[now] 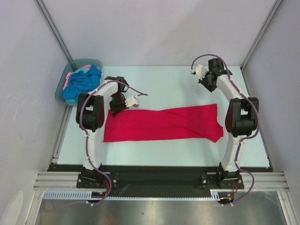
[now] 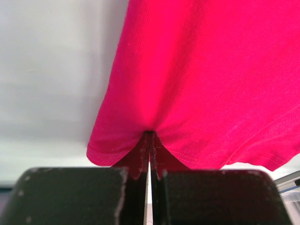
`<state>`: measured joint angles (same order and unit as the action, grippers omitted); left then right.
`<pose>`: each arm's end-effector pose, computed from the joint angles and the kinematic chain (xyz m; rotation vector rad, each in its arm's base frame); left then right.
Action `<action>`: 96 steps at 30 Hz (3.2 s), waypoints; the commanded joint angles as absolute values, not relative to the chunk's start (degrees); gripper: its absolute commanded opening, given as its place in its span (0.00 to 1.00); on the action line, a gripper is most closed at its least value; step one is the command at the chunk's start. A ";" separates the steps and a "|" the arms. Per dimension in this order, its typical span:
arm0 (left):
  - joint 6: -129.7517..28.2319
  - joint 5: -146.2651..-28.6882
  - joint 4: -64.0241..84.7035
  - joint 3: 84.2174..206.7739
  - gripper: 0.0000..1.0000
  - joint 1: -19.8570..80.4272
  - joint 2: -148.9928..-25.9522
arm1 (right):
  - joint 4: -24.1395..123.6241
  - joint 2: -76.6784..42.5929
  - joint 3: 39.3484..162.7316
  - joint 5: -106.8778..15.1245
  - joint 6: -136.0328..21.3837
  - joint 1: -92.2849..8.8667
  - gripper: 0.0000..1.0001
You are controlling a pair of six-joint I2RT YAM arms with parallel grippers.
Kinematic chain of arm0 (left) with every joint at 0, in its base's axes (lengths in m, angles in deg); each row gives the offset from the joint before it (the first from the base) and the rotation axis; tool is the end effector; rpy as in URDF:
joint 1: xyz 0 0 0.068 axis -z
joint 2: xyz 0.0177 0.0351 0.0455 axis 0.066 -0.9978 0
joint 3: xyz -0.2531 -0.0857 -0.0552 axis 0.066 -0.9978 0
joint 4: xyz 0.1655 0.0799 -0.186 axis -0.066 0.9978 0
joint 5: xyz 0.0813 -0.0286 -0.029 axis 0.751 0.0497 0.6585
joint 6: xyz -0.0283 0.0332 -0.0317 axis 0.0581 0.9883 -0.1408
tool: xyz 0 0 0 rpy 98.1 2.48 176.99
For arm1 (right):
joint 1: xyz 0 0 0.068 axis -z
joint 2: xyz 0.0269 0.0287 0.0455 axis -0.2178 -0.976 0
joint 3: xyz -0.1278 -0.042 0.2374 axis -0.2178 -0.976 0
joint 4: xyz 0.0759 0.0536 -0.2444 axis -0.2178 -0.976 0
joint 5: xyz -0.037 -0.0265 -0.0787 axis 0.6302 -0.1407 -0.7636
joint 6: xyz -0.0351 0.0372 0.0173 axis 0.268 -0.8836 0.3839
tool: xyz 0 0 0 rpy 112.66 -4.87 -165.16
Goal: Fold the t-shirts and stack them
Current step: Fold the tshirt
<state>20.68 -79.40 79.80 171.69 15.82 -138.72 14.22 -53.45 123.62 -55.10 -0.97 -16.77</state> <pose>0.4020 -0.0859 0.1529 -1.7916 -2.4709 0.0654 0.4540 0.0323 0.2333 -1.1531 2.3008 -0.3418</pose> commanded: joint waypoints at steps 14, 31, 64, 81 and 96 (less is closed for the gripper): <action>19.09 -78.42 80.03 170.45 0.00 14.60 -137.49 | 1.29 -48.19 115.85 -45.61 -0.58 -17.07 0.00; 19.18 -77.11 80.30 170.27 0.00 14.60 -137.31 | 8.24 -59.97 117.34 -50.35 -1.91 -13.03 0.00; 17.42 -72.36 76.52 173.33 0.22 14.60 -132.22 | -0.37 -45.31 121.38 -45.62 1.61 -14.60 0.52; 17.60 -71.39 73.18 175.46 0.50 16.70 -129.23 | -5.92 -41.43 108.82 -38.93 0.73 -18.91 0.46; 17.51 -69.99 71.86 172.56 0.48 18.20 -128.26 | -1.61 -45.30 108.55 -36.03 -1.99 -20.67 0.46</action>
<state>17.81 -70.88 72.71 173.01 17.46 -132.27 -3.59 -44.01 107.84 -37.92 -0.82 -20.02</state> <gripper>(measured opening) 0.480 0.460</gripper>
